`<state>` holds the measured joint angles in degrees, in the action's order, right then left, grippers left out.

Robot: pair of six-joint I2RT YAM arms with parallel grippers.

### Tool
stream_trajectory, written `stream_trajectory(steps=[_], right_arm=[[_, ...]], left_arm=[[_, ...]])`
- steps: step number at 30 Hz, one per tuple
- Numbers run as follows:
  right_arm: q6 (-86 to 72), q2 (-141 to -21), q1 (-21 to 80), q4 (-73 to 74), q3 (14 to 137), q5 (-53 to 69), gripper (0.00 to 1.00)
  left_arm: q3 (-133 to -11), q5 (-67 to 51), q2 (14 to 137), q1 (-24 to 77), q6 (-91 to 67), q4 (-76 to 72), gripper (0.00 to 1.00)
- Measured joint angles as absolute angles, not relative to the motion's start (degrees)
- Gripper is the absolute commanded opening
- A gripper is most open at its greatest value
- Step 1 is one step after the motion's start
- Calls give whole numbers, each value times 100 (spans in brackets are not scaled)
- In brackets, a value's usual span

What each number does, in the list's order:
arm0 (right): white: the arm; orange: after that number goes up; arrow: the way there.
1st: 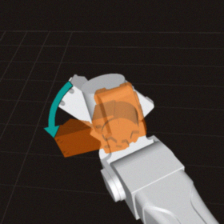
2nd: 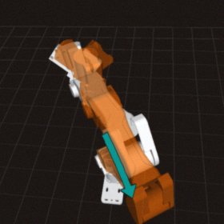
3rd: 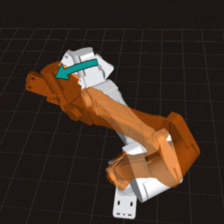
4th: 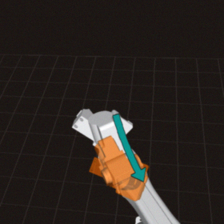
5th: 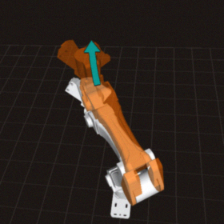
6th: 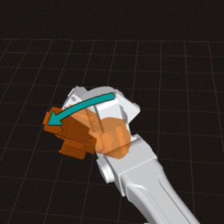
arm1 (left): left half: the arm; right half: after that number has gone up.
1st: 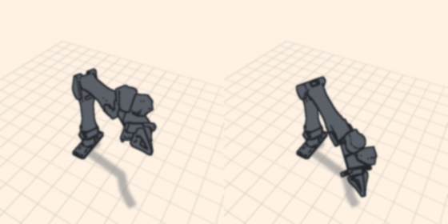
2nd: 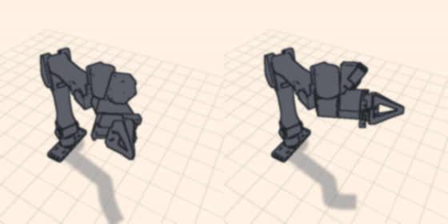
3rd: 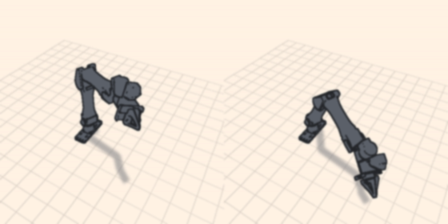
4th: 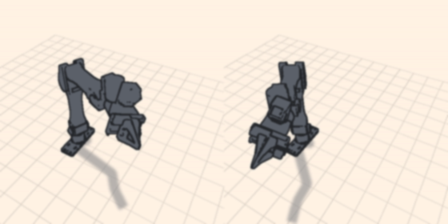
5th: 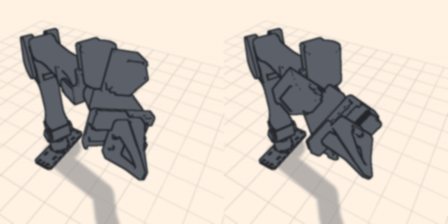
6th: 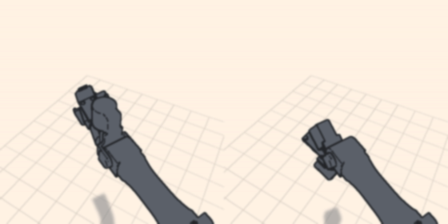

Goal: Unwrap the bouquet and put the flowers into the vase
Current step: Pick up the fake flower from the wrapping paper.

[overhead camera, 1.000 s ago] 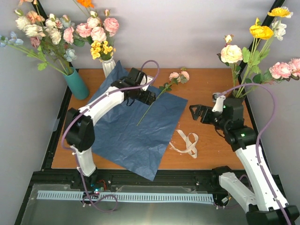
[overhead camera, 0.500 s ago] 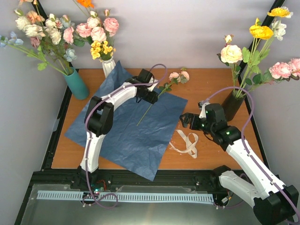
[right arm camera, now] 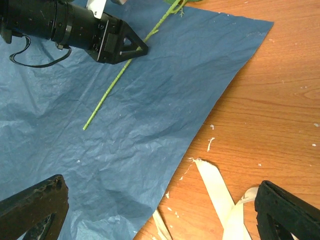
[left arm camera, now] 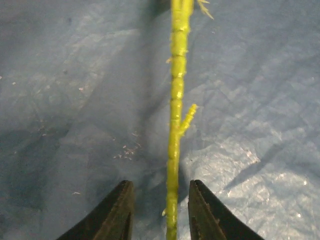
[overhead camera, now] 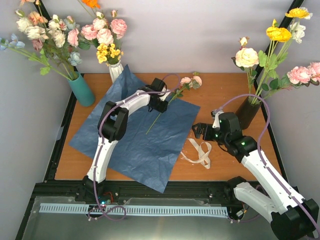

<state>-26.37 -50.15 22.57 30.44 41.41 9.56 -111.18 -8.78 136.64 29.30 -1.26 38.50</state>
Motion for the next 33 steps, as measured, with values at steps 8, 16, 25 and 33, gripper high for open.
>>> stream_trajectory(steps=[8,16,25,33], right_arm=[[-2635,-4862,2257,3120,4093,945,100],[-2655,-4864,2257,3146,4106,950,100],[-3059,-4812,2257,2893,4106,1199,100],[-3557,-4783,2257,2200,3964,1918,100]], left_arm=[[-10899,-886,13622,2932,-154,3446,0],[-10040,-779,13037,2943,-187,3041,0],[-8790,-1017,11461,2969,-333,2475,0],[-7557,-1487,10130,3166,-548,2023,0]])
